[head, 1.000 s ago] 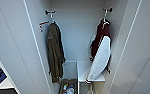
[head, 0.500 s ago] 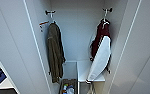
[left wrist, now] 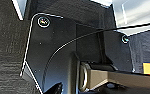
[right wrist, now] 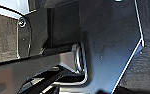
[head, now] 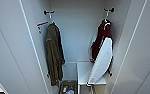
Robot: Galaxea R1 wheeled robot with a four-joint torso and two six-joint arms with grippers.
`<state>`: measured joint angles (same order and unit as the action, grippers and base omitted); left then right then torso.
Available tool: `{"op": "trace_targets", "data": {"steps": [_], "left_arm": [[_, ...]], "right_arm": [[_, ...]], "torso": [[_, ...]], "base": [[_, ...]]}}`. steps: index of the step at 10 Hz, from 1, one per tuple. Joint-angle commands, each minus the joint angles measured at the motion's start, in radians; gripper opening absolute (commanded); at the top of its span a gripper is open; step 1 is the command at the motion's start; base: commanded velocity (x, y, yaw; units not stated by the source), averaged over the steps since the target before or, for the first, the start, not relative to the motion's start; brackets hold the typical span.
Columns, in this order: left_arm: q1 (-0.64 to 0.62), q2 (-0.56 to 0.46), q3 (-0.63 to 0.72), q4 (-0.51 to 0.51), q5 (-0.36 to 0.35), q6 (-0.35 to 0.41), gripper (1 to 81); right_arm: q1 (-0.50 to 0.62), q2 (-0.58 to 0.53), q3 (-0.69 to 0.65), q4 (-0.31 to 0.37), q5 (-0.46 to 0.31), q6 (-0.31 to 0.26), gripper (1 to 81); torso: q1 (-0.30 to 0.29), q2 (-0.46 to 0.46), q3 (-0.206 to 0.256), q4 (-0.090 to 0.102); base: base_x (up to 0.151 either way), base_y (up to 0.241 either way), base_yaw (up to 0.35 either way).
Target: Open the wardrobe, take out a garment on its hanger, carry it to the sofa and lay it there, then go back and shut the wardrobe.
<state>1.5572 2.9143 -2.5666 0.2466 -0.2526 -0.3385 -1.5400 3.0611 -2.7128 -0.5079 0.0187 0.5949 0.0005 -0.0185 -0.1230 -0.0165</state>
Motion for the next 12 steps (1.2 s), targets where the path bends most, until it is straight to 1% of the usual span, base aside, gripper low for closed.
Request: {"op": "trace_targets", "data": {"steps": [1, 12], "left_arm": [[-0.021, -0.009, 0.003, 0.017, 0.045, 0.004, 81.1], [-0.021, -0.006, 0.005, 0.019, 0.044, 0.004, 81.1]], "right_arm": [[0.027, 0.006, 0.005, 0.009, -0.051, -0.004, 81.1], [0.027, 0.006, 0.004, 0.009, -0.052, -0.006, 81.1]], "torso": [[0.000, 0.000, 0.000, 0.000], [0.000, 0.000, 0.000, 0.000]], "base": [[0.090, 0.000, 0.000], [0.088, 0.000, 0.000]]}}
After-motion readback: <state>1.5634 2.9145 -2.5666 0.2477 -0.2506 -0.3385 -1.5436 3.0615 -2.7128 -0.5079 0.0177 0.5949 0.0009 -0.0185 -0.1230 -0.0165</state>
